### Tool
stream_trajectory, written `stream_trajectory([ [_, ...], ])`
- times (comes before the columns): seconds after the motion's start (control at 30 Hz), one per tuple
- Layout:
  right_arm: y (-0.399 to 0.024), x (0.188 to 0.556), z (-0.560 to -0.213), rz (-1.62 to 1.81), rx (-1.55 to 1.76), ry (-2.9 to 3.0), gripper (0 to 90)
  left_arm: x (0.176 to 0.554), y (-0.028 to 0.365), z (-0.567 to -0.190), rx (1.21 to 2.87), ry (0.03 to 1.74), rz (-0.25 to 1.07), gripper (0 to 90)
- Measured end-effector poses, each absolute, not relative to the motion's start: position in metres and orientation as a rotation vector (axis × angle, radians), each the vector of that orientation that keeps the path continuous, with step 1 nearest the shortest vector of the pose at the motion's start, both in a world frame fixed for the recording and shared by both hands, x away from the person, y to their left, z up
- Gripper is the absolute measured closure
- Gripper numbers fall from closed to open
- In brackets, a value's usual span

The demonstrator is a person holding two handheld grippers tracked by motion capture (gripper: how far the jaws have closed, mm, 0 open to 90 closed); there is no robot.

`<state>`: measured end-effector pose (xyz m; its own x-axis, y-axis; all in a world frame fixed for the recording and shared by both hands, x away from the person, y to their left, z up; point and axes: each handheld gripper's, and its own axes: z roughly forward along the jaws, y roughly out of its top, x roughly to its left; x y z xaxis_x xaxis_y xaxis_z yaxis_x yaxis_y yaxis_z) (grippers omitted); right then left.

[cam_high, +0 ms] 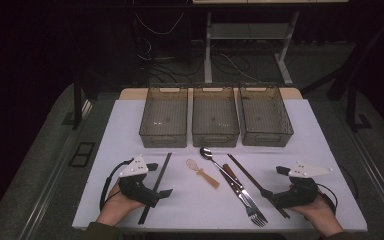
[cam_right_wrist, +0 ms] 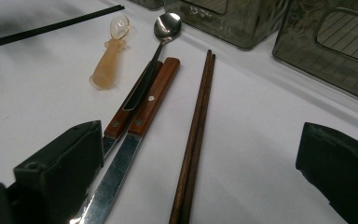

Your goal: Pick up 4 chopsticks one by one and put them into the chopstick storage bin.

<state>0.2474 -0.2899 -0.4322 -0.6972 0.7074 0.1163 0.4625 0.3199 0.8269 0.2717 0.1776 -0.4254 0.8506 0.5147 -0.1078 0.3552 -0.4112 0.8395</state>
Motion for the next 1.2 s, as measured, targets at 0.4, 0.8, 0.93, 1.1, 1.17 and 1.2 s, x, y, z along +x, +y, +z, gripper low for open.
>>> stream_trajectory([
  [0.4, -0.291, 0.248, -0.434, 1.344, 1.065, 2.324, 1.1, 0.276, 0.178, -0.425, 2.059, 0.672, 0.232, 0.0],
  [0.8, -0.289, 0.25, -0.435, 1.31, 1.076, 2.286, 1.1, 0.285, 0.176, -0.426, 2.071, 0.694, 0.253, 0.0],
  [0.93, -0.29, 0.25, -0.435, 1.312, 1.081, 2.288, 1.1, 0.29, 0.173, -0.426, 2.075, 0.695, 0.268, 0.0],
  [1.1, -0.29, 0.251, -0.434, 1.299, 1.09, 2.294, 1.1, 0.296, 0.172, -0.427, 2.079, 0.704, 0.272, 0.0],
  [1.17, -0.289, 0.251, -0.434, 1.303, 1.088, 2.289, 1.1, 0.297, 0.172, -0.428, 2.077, 0.705, 0.273, 0.0],
  [1.2, -0.289, 0.251, -0.434, 1.305, 1.09, 2.288, 1.1, 0.298, 0.172, -0.428, 2.075, 0.708, 0.273, 0.0],
])
